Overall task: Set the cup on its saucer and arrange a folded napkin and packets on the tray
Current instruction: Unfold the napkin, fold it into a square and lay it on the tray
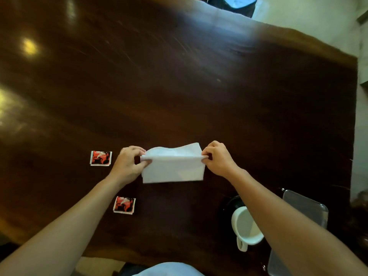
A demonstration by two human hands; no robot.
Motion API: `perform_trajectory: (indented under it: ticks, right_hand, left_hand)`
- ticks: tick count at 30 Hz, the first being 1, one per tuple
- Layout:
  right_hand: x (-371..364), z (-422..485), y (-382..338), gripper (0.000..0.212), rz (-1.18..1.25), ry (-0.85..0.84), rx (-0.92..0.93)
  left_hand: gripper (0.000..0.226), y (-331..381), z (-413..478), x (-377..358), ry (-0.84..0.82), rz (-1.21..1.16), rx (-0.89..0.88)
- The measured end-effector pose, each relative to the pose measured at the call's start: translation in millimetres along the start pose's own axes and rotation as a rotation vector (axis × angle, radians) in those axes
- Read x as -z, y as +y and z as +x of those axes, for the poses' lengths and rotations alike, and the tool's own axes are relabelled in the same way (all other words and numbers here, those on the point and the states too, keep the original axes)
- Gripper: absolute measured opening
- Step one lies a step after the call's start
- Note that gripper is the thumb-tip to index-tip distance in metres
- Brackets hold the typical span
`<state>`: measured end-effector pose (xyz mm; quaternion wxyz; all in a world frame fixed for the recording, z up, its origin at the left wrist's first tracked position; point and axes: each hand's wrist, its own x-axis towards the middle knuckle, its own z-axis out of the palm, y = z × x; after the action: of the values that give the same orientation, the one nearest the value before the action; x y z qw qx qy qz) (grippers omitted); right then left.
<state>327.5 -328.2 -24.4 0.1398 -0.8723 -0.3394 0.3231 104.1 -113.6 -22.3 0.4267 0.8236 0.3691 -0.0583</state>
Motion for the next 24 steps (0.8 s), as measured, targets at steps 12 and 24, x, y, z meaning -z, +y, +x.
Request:
perform_trajectory:
  ticks: [12,24]
  right_hand:
    - [7.1,-76.6,-32.4,0.034,1.317,-0.246,-0.531]
    - [0.9,-155.3,-101.6,0.03,0.721,0.131,-0.175]
  left_hand:
    - [0.041,50.5,-53.3,17.5,-0.389,-0.992,0.683]
    - [0.028,148.1,-113.5,-37.7,-0.194,-0.936,0.463]
